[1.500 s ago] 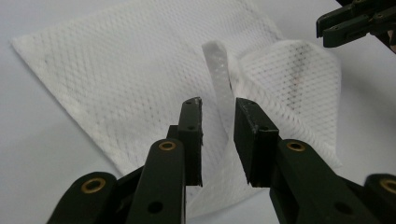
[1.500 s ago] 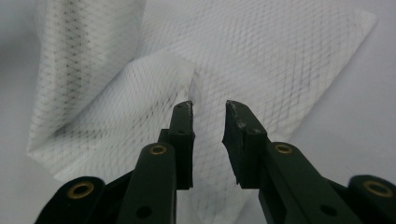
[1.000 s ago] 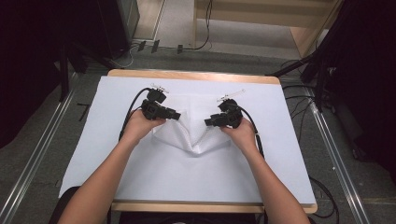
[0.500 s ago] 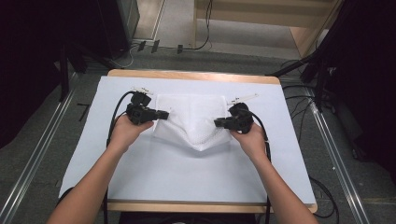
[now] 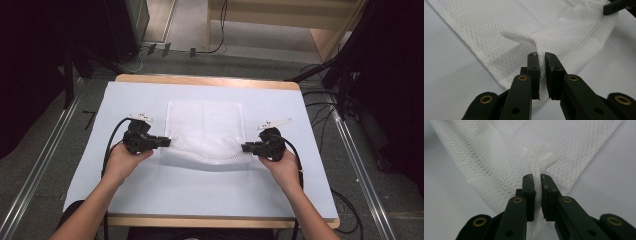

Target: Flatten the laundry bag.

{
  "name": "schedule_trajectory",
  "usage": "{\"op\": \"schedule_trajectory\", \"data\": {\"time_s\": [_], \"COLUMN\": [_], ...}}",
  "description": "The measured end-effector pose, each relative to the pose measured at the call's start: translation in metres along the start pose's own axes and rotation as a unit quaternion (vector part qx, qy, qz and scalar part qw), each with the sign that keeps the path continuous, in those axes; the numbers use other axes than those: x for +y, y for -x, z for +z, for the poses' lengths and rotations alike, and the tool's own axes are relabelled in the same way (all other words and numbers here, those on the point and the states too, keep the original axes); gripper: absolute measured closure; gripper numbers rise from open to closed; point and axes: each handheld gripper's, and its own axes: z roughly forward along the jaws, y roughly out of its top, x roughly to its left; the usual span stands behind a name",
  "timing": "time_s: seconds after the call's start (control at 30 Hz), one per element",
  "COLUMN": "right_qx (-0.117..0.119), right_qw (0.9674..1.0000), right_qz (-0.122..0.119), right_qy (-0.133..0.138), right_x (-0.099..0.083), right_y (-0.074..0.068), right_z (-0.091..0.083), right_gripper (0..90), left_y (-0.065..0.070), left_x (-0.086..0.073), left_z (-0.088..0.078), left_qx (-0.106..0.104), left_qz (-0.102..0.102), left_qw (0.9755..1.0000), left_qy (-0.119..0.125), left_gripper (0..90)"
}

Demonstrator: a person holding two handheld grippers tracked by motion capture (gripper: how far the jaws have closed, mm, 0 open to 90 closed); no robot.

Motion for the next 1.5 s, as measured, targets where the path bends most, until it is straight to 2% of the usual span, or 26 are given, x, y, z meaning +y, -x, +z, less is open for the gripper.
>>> {"op": "schedule_trajectory", "data": {"time_s": [0.1, 0.2, 0.3, 0.4, 0.53, 0.63, 0.8, 0.97, 1.0, 1.2, 1.27, 1.33, 1.37, 1.5], "right_qx": [0.003, 0.001, 0.0, -0.003, -0.006, -0.004, -0.007, -0.014, -0.012, -0.015, -0.022, -0.037, -0.041, -0.069], "right_qw": [1.0, 1.0, 0.9996, 0.9992, 0.9989, 0.999, 0.9993, 0.9996, 0.9997, 0.9999, 0.9995, 0.9989, 0.9987, 0.9966], "right_qz": [-0.001, -0.005, -0.006, -0.006, -0.014, -0.011, -0.009, -0.004, -0.001, -0.001, -0.008, -0.017, -0.021, -0.034], "right_qy": [0.0, 0.008, 0.026, 0.041, 0.045, 0.042, 0.035, 0.024, 0.02, -0.006, -0.019, -0.021, -0.021, -0.03], "right_x": [-0.006, -0.007, -0.007, -0.005, 0.0, 0.006, 0.016, 0.016, 0.015, 0.011, 0.009, 0.008, 0.007, 0.007], "right_y": [0.001, 0.003, 0.008, 0.012, 0.016, 0.018, 0.024, 0.03, 0.033, 0.034, 0.033, 0.032, 0.031, 0.026], "right_z": [0.0, -0.004, -0.01, -0.013, -0.008, -0.003, 0.01, 0.021, 0.026, 0.037, 0.041, 0.042, 0.043, 0.042], "right_gripper": [77.4, 69.0, 64.4, 62.7, 61.9, 60.0, 57.4, 56.4, 56.4, 57.7, 59.6, 64.3, 67.1, 82.2], "left_y": [0.0, 0.0, 0.0, -0.004, -0.013, -0.021, -0.029, -0.034, -0.035, -0.035, -0.035, -0.035, -0.036, -0.038], "left_x": [-0.006, -0.009, -0.01, -0.008, 0.0, 0.007, 0.014, 0.013, 0.008, -0.004, -0.005, -0.006, -0.007, -0.008], "left_z": [0.002, 0.001, -0.006, -0.011, -0.01, -0.006, 0.008, 0.02, 0.026, 0.039, 0.039, 0.039, 0.038, 0.038], "left_qx": [-0.004, -0.001, 0.002, 0.009, 0.022, 0.028, 0.025, 0.027, 0.029, 0.04, 0.048, 0.049, 0.05, 0.05], "left_qz": [-0.002, -0.001, 0.0, -0.004, -0.007, -0.011, -0.02, -0.024, -0.021, -0.013, -0.004, -0.006, -0.003, -0.006], "left_qw": [1.0, 0.9999, 0.9999, 0.9997, 0.9995, 0.9994, 0.9995, 0.9994, 0.9994, 0.9984, 0.9983, 0.9982, 0.9982, 0.9981], "left_qy": [-0.007, -0.011, 0.01, 0.024, 0.022, 0.015, 0.006, 0.001, -0.002, -0.038, -0.034, -0.033, -0.033, -0.037], "left_gripper": [80.7, 70.4, 61.9, 58.0, 56.5, 55.8, 54.3, 49.7, 49.3, 52.9, 56.1, 60.2, 65.1, 77.7]}}
